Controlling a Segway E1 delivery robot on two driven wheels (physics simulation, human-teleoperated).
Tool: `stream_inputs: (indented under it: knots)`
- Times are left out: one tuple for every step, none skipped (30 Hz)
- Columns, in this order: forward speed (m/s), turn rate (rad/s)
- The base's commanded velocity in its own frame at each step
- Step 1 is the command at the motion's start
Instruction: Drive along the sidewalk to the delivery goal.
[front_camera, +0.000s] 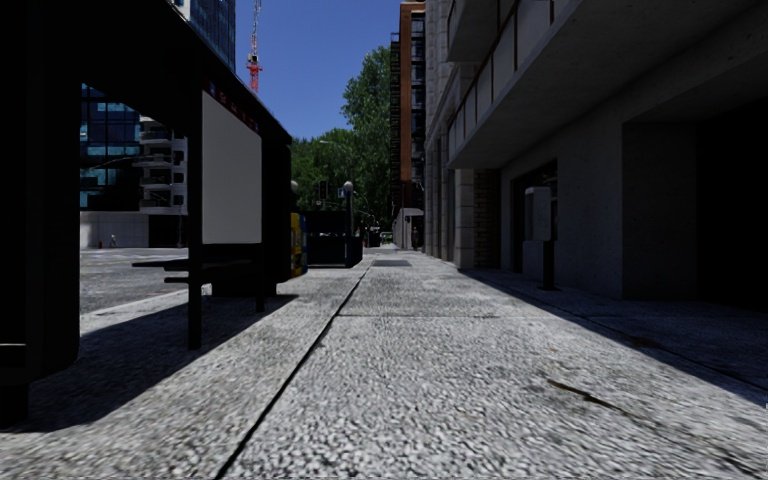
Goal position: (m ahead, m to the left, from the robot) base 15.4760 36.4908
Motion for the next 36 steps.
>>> stream_inputs:
  knots:
    - [2.0,0.0]
    - [2.0,0.0]
    - [2.0,0.0]
    - [2.0,0.0]
    - [2.0,0.0]
    - [2.0,0.0]
    - [2.0,0.0]
    - [2.0,0.0]
    - [2.0,0.0]
    - [2.0,0.0]
    - [2.0,0.0]
    - [2.0,0.0]
    - [2.0,0.0]
    - [2.0,0.0]
    - [2.0,0.0]
    - [2.0,0.0]
    - [2.0,0.0]
    - [2.0,0.0]
    - [2.0,0.0]
    - [2.0,0.0]
    - [2.0,0.0]
    - [2.0,0.0]
    - [2.0,0.0]
    - [2.0,0.0]
    - [2.0,0.0]
    - [2.0,0.0]
    - [2.0,0.0]
    - [2.0,0.0]
    - [2.0,0.0]
    - [2.0,0.0]
    - [2.0,0.0]
    - [2.0,0.0]
    - [2.0,0.0]
    - [2.0,0.0]
    - [2.0,0.0]
    - [2.0,0.0]
